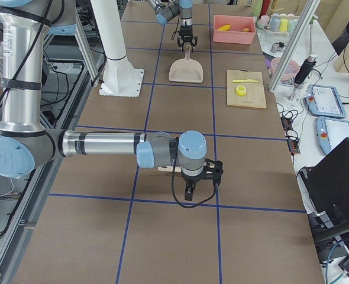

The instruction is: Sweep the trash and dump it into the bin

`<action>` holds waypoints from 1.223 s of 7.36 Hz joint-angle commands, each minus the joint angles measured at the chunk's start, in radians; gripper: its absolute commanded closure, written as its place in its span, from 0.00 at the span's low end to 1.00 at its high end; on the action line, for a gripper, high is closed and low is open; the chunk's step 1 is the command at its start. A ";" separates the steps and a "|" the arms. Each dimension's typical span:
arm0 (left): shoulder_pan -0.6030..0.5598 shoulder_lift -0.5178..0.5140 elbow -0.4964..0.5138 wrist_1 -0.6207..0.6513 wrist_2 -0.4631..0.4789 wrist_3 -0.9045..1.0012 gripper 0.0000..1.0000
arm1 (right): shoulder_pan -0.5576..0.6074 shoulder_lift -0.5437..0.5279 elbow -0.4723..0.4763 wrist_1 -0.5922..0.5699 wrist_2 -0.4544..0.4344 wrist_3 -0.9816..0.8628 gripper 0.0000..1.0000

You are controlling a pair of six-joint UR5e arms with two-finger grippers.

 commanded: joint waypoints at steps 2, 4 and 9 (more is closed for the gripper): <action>-0.071 0.063 -0.112 -0.011 -0.010 -0.055 0.02 | 0.000 0.002 -0.008 0.008 -0.002 0.000 0.00; -0.107 0.058 -0.159 0.198 0.016 -0.461 0.02 | 0.000 0.000 -0.008 0.002 -0.001 0.000 0.00; -0.147 0.072 -0.143 0.262 0.111 -1.307 0.02 | 0.000 -0.008 -0.013 0.006 -0.002 -0.002 0.00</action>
